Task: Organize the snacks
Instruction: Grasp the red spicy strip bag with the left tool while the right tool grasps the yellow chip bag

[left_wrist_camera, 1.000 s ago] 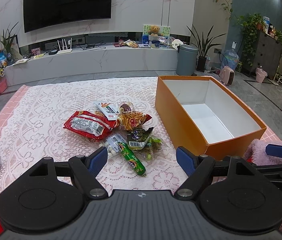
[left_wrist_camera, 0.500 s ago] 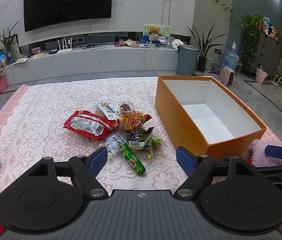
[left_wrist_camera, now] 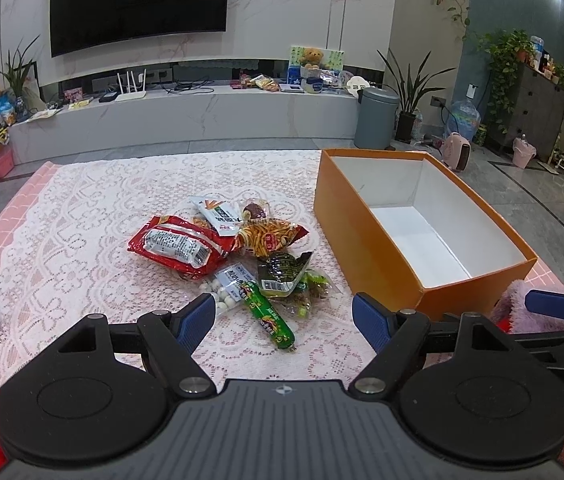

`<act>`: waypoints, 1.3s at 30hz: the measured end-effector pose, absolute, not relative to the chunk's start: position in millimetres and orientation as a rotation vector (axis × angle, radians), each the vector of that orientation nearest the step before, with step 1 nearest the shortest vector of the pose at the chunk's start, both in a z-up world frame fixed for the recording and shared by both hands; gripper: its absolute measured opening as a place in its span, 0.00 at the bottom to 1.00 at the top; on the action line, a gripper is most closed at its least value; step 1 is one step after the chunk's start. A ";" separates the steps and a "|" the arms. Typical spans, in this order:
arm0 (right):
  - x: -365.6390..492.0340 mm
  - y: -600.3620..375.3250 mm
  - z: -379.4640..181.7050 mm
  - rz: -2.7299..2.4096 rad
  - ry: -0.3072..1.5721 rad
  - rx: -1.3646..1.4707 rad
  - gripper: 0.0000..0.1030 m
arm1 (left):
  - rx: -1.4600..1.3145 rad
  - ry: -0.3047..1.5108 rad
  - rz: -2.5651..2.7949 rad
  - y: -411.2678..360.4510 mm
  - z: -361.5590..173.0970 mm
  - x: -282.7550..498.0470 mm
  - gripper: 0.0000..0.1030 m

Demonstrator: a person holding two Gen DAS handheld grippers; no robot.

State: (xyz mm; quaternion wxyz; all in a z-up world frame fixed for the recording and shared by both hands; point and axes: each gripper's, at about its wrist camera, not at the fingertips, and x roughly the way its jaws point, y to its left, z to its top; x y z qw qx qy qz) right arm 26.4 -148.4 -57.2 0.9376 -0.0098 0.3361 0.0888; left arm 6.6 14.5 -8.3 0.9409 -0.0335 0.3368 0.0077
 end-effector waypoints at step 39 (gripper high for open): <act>199.0 7.5 -103.5 0.473 0.704 -0.307 0.80 | -0.471 0.942 0.188 171.0 -80.1 162.8 0.74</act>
